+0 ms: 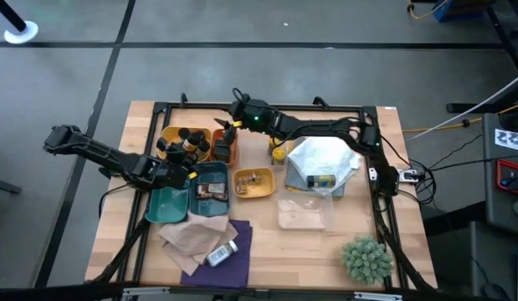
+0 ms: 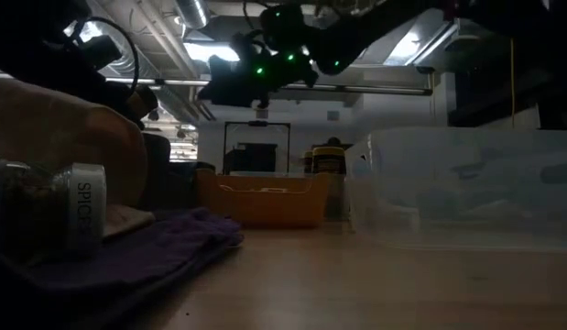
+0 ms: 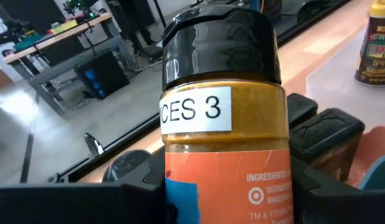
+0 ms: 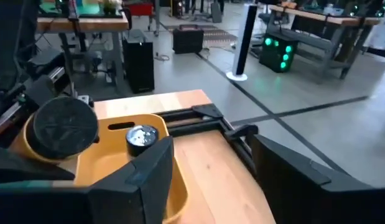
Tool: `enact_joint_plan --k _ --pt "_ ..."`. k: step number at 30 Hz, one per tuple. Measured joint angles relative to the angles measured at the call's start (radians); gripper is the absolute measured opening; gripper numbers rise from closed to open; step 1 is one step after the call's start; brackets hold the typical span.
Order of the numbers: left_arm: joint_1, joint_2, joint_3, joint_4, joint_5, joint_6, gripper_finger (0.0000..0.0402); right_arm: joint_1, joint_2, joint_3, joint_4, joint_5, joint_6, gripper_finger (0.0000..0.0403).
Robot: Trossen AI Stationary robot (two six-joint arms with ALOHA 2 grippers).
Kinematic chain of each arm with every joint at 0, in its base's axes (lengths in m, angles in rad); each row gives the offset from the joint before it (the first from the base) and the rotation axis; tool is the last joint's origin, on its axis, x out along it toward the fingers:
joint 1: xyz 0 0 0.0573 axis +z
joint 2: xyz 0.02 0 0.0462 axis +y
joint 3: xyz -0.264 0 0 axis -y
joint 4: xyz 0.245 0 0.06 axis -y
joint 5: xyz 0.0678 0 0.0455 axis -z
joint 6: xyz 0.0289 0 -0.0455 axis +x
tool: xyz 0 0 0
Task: Sort spices by type
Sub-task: Put the orange spice bottle into the top yellow bin
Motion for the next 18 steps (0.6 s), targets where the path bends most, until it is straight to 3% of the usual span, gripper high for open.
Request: enact_joint_plan --k 18 --pt "0.0 0.0 -0.001 0.149 0.046 0.152 0.0159 0.067 0.195 0.183 0.002 -0.024 0.014 0.0216"
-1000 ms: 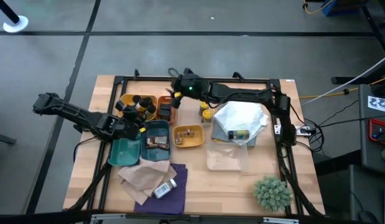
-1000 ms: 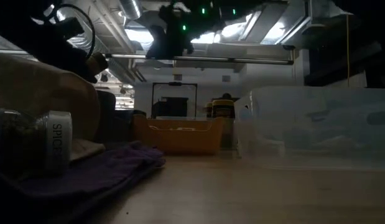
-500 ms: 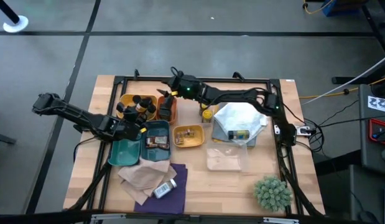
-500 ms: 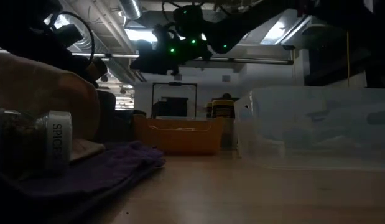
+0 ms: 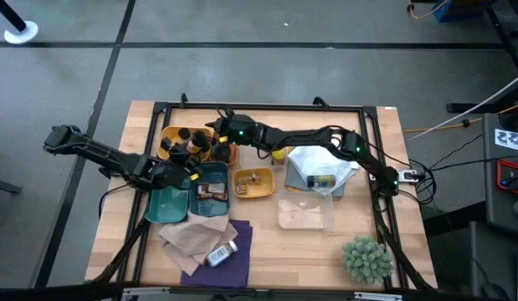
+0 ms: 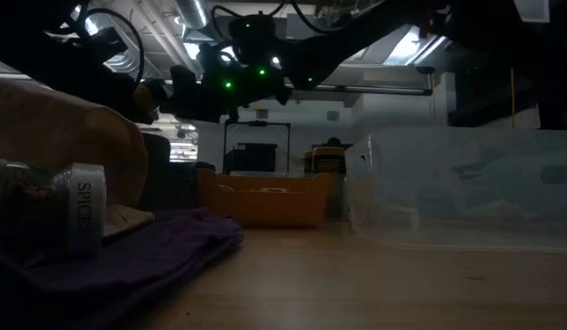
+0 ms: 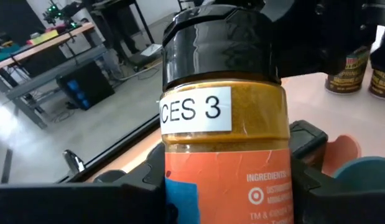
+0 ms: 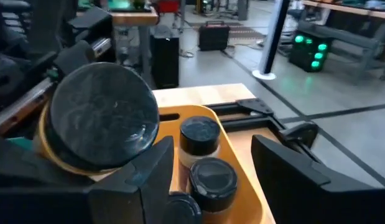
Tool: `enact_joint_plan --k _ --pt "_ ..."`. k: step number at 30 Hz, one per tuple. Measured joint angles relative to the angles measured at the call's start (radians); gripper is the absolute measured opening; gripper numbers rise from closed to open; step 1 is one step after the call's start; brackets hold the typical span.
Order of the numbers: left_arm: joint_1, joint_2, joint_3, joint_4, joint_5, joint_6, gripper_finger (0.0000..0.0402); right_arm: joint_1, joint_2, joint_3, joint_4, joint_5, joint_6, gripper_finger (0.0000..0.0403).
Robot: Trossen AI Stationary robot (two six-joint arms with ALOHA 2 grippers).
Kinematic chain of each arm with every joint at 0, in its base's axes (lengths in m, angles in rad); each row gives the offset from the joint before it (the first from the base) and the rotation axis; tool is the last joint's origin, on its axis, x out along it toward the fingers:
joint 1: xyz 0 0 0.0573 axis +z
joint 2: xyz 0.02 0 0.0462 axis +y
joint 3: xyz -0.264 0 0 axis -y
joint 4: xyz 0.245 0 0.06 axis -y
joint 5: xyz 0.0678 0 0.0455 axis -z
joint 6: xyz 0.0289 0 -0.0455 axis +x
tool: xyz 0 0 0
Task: Sort spices by type
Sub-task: Put the orange spice bottle into the top yellow bin
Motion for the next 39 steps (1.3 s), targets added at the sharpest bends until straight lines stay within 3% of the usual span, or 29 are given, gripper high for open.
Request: enact_joint_plan --k 11,18,27,39 --pt "0.003 0.0 0.0 -0.005 0.048 0.006 0.016 0.025 0.0 0.0 -0.004 -0.019 -0.025 0.0215" --pt "0.003 0.0 0.0 -0.02 0.055 0.08 0.0181 0.029 0.0 0.0 0.003 -0.036 -0.025 0.0215" --pt "0.004 0.001 0.0 -0.086 0.059 0.024 0.0195 0.04 -0.003 0.002 -0.003 -0.091 -0.025 0.0215" --pt "0.004 0.001 0.0 -0.085 0.048 0.024 0.0196 0.042 -0.003 0.002 -0.005 -0.177 -0.026 0.0158"
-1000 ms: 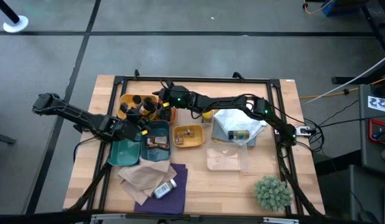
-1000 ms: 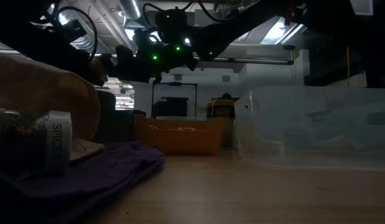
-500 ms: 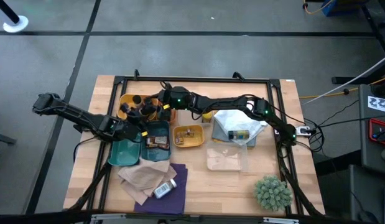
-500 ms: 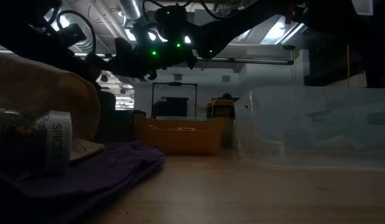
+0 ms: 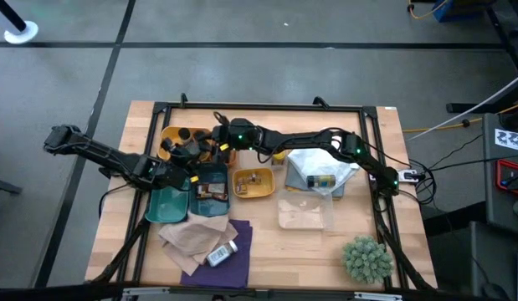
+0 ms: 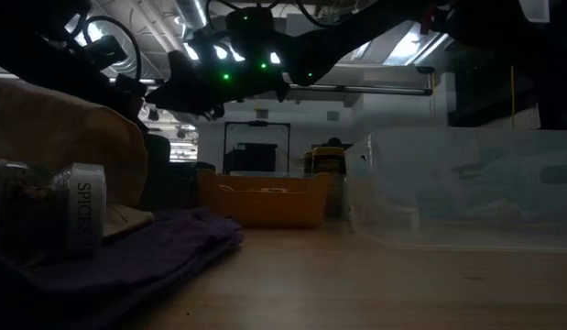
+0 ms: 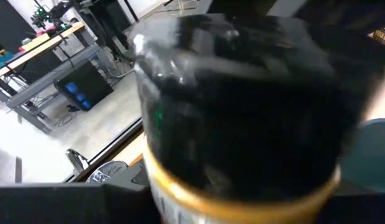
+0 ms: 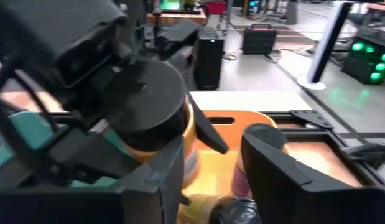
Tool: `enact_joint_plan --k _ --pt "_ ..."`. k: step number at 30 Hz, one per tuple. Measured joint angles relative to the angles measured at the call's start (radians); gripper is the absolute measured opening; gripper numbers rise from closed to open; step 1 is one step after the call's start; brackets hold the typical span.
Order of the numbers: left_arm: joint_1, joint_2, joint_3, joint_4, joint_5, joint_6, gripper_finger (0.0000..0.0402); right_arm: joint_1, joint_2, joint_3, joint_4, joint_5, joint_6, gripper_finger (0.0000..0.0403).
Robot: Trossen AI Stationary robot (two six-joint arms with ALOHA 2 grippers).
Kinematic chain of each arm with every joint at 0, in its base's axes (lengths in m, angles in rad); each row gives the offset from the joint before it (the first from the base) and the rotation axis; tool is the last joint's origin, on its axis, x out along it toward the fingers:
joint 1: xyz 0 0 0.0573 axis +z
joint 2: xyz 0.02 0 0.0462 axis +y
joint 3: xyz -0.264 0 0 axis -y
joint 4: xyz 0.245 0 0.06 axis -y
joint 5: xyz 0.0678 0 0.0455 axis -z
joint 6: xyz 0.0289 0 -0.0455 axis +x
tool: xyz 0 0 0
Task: Sort spices by type
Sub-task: Put the orange spice bottle into the top yellow bin
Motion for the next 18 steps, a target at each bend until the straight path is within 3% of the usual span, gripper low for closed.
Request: enact_joint_plan --k 8,14,18 --pt "0.0 0.0 0.0 0.0 0.0 -0.007 0.0196 0.005 0.0 0.0 -0.004 -0.006 -0.065 0.014" --pt "0.0 0.0 0.001 -0.004 -0.043 -0.078 0.0191 -0.009 -0.031 0.0 -0.057 0.091 -0.081 0.014" --pt "0.013 0.0 0.001 -0.071 -0.087 -0.21 0.018 -0.018 -0.075 0.0 -0.157 0.125 -0.098 0.014"
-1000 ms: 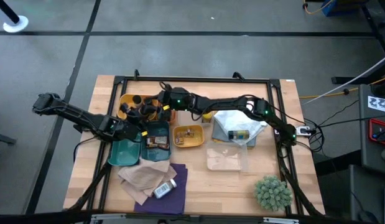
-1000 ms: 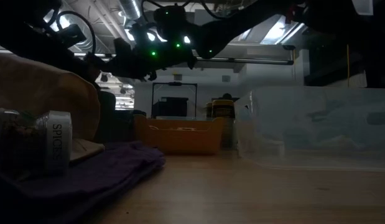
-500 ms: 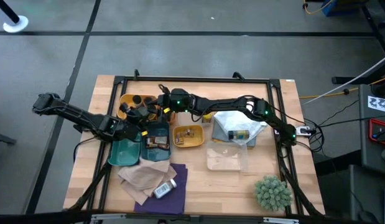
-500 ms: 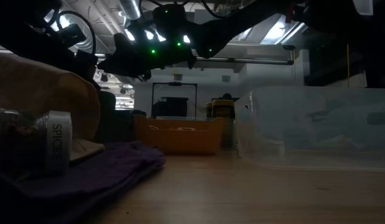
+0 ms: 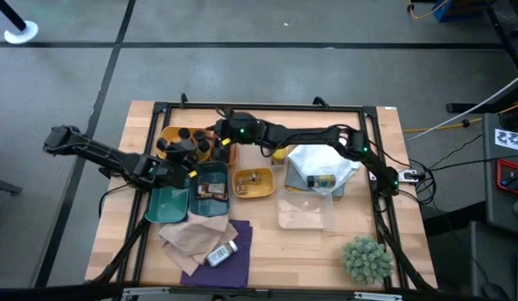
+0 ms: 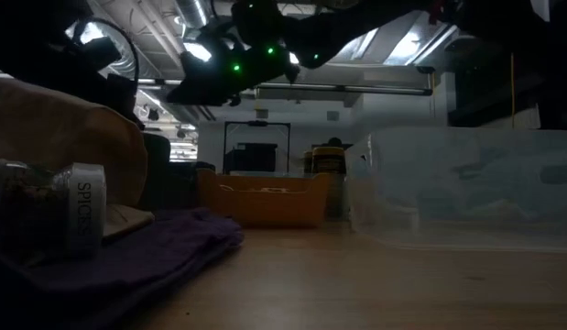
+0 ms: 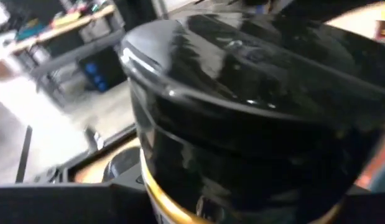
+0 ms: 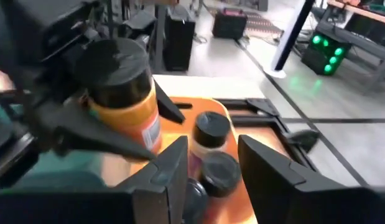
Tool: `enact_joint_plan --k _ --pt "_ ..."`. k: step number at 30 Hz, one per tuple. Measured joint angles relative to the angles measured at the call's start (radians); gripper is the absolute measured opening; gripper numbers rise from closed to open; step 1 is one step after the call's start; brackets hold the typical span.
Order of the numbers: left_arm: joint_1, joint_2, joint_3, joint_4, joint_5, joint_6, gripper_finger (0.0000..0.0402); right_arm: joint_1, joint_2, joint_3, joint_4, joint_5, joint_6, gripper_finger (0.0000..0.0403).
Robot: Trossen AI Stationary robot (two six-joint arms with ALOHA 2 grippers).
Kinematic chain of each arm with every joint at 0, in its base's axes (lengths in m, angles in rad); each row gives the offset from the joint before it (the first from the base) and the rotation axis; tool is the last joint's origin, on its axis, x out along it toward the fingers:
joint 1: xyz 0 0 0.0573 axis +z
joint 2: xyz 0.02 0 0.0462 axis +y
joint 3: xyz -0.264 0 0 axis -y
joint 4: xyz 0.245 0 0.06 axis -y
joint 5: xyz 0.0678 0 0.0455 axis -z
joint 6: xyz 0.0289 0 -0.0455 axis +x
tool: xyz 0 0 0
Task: Sort spices by type
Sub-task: Put the orange spice bottle into the top yellow bin
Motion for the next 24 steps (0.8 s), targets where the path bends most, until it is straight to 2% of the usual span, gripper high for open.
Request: enact_joint_plan --k 4,8,14,18,24 --pt "0.037 0.0 0.0 -0.104 -0.003 -0.195 0.0179 0.0 -0.045 0.0 -0.088 0.002 -0.037 0.014" --pt "0.076 0.001 0.0 -0.148 -0.003 -0.311 0.0186 0.003 -0.1 0.0 -0.164 0.001 -0.076 0.014" --pt "0.124 0.012 -0.005 -0.152 0.0 -0.328 0.0188 0.002 -0.178 0.0 -0.251 0.001 -0.082 0.014" --pt "0.144 0.013 -0.067 -0.081 0.004 -0.367 0.0188 0.002 -0.223 0.0 -0.291 0.002 -0.082 0.014" --pt "0.144 0.013 -0.129 -0.069 0.006 -0.436 0.0188 0.002 -0.246 0.0 -0.323 0.001 -0.082 0.014"
